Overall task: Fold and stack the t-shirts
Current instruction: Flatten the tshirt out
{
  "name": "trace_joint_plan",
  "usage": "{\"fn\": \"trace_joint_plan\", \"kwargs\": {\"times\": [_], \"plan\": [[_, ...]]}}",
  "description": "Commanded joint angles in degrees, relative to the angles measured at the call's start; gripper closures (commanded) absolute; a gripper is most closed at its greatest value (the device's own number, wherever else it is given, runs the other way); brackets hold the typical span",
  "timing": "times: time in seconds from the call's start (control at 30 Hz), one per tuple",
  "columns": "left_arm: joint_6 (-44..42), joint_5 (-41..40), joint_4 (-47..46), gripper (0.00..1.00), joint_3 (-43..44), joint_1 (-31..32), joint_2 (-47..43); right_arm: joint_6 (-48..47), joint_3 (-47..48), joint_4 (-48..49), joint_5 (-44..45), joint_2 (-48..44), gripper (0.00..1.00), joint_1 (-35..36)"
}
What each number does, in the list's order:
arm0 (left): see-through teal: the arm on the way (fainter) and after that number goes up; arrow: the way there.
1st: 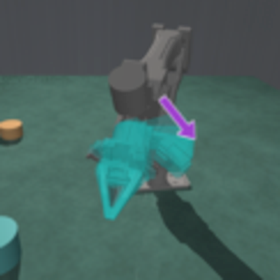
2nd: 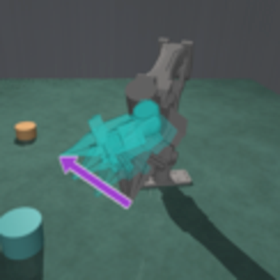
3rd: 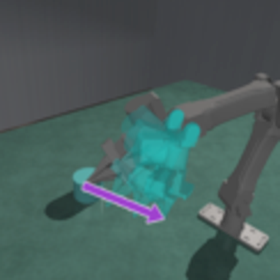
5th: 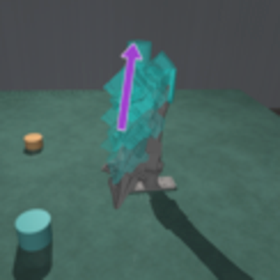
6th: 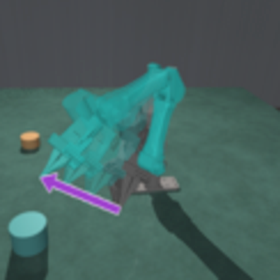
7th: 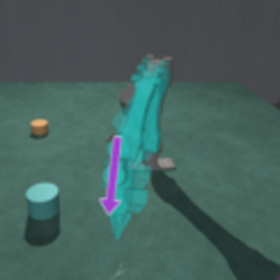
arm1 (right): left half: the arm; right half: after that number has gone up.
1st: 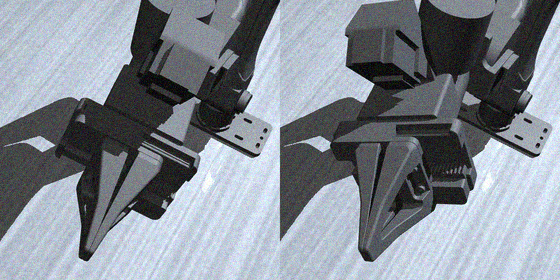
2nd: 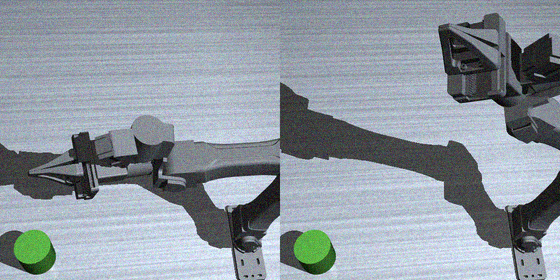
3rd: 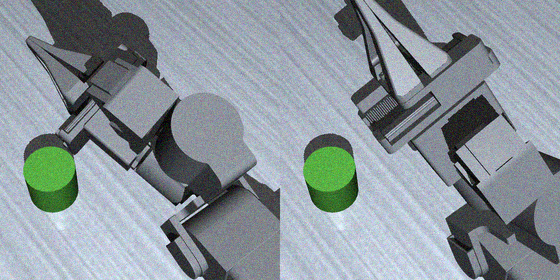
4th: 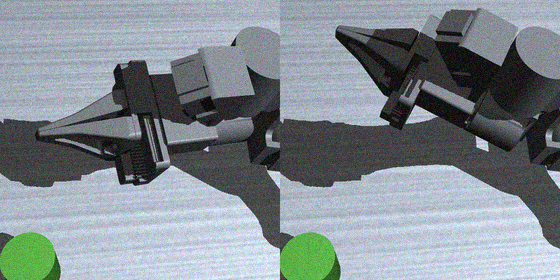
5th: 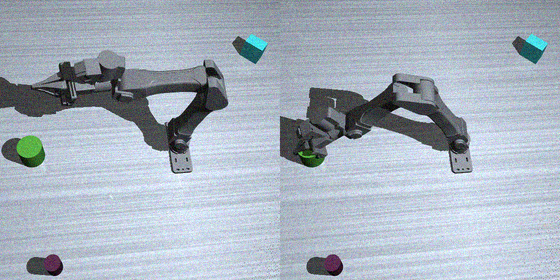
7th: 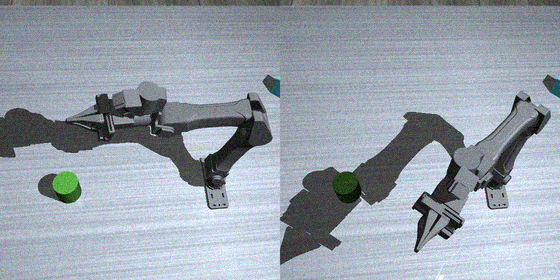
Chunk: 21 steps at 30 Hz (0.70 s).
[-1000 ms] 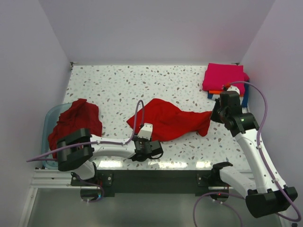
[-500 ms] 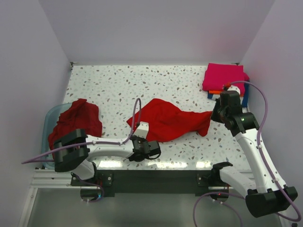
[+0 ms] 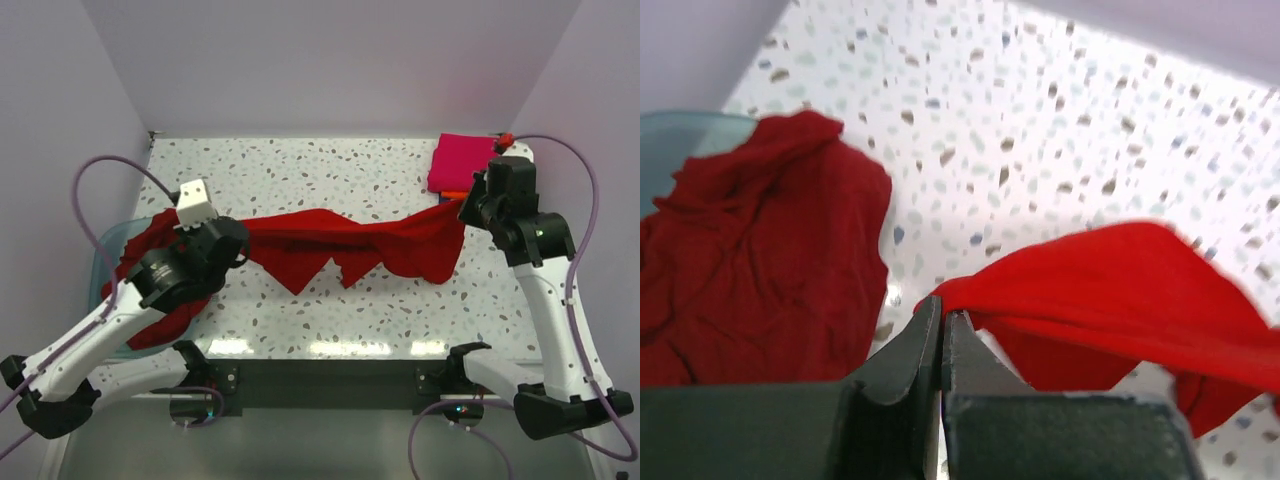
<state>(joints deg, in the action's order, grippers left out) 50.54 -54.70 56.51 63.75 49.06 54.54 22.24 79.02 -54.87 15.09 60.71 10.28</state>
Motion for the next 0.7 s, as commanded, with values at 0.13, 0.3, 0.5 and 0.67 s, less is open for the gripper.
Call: {"fn": "trace_joint_plan", "kwargs": {"times": [0.13,0.3,0.5,0.67], "plan": [[-17.30,-7.00,-0.07,1.00,22.19,-2.12,1.53,-2.98,22.91,-6.12,-1.82,1.96,1.00,-0.44],[-31.63,-2.01,-10.79,1.00,31.86,-2.12,-0.92,-6.59,36.08,-6.57,-3.22,-0.50,1.00,-0.44],[-39.47,11.62,-16.26,1.00,39.07,-2.12,-5.50,-11.34,43.48,-3.15,-6.21,-6.47,1.00,-0.44],[-39.12,19.80,-12.05,1.00,48.99,-2.04,-3.48,-12.40,51.48,-3.49,-6.83,-7.01,1.00,-0.35]]}}
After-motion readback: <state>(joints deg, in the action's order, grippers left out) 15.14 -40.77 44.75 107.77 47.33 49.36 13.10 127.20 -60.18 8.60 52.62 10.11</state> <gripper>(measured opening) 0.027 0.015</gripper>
